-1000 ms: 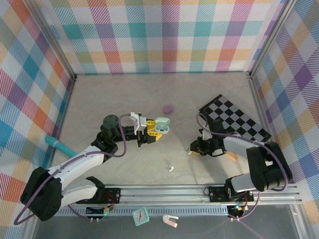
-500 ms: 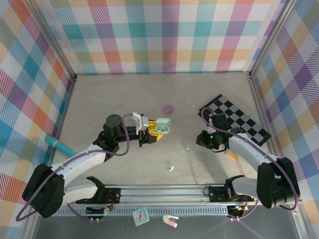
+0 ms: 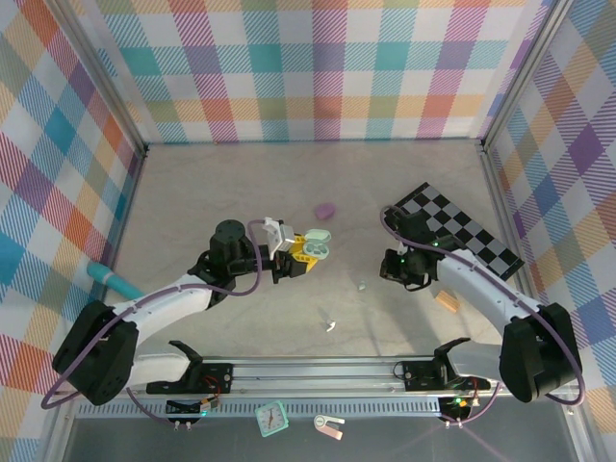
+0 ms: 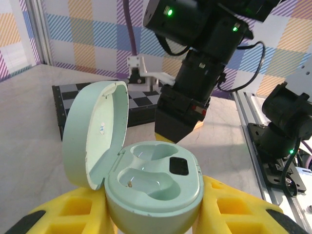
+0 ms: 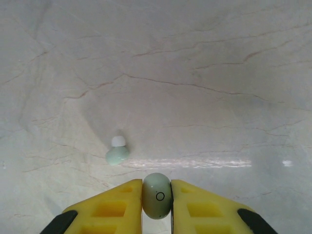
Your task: Insert wireless bluetooth earbuds into charging case
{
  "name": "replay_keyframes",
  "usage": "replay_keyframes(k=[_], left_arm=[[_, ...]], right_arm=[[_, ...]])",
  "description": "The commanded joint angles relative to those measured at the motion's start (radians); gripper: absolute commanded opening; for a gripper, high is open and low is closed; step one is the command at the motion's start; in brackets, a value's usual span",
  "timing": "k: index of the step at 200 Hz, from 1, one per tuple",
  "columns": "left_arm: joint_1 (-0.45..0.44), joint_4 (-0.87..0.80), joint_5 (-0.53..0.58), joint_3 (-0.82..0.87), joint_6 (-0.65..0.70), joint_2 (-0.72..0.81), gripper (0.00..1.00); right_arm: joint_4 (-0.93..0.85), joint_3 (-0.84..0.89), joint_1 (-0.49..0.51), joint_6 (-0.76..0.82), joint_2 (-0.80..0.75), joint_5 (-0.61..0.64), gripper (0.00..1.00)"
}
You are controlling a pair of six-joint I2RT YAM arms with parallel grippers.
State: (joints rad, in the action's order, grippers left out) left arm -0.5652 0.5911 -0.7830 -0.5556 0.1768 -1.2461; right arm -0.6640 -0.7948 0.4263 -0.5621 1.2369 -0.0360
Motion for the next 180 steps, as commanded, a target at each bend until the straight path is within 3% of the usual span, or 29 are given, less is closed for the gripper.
replay_keyframes(k=[1,40,99,128,180], left_arm=[[-0.002,0.066,-0.004,-0.019,0.005,-0.033,0.26],[-0.004,0.118,-0.014,-0.026,-0.022,-0.082,0.26],[-0.005,0.095,-0.045,-0.046,-0.020,-0.100,0.26],[-0.007,0.083,-0.053,-0.049,-0.015,-0.098,0.26],[-0.007,0.064,-0.068,-0.046,0.003,-0.091,0.26]], right_arm=[[-0.036,-0.061,0.045,0.000,-0.027,0.022,0.20],[-0.060,-0.163,0.128,0.015,-0.047,0.026,0.20],[0.096,-0.214,0.240,0.116,-0.111,-0.073,0.20],[0.174,-0.214,0.263,0.139,-0.119,-0.144,0.19],[0.213,-0.258,0.299,0.200,-0.095,-0.150,0.20]])
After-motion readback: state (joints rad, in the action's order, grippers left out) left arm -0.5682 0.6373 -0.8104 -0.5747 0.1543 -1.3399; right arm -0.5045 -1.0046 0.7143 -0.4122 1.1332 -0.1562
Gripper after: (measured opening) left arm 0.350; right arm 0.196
